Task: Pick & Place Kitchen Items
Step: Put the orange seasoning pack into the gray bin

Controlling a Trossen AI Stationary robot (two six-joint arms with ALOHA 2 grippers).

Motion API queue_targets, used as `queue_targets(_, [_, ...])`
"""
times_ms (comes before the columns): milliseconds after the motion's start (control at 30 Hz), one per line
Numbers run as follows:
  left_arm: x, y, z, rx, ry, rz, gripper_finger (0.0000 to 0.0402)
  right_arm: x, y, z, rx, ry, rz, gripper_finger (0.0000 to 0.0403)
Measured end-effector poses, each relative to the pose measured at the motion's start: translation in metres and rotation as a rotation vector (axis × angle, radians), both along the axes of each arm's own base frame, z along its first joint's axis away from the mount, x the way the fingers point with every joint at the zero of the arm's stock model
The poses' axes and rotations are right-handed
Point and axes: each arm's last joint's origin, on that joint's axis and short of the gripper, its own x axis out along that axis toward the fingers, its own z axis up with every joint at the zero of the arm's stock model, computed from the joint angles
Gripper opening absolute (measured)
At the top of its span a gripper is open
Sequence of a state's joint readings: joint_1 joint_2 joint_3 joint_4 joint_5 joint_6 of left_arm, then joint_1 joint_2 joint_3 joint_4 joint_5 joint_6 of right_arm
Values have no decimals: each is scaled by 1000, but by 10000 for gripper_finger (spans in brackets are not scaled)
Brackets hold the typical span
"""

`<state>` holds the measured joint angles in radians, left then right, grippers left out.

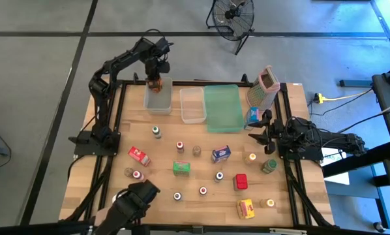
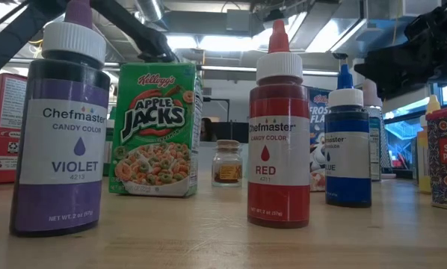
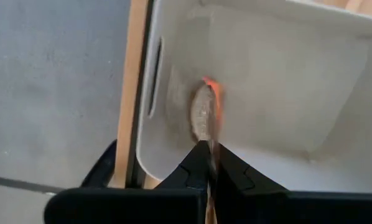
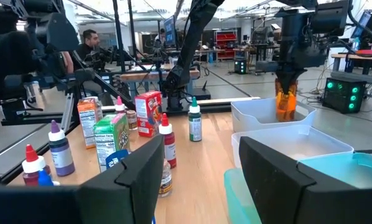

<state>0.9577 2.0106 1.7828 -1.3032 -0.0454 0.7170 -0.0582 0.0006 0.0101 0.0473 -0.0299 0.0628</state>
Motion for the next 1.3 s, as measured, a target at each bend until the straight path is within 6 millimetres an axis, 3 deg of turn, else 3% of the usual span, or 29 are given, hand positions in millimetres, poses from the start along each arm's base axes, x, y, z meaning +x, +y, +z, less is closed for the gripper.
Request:
queue_targets(833, [2, 2, 0, 20, -20, 9, 2, 0, 0, 0, -4, 0, -1, 211])
queue_targets(1100, [-4, -2, -23, -8, 43, -2, 2, 0, 0, 0, -4, 4, 0, 211])
queue_targets(1300, [-5, 0, -25, 10, 45, 3, 2, 0, 0, 0, -4, 3, -1, 211])
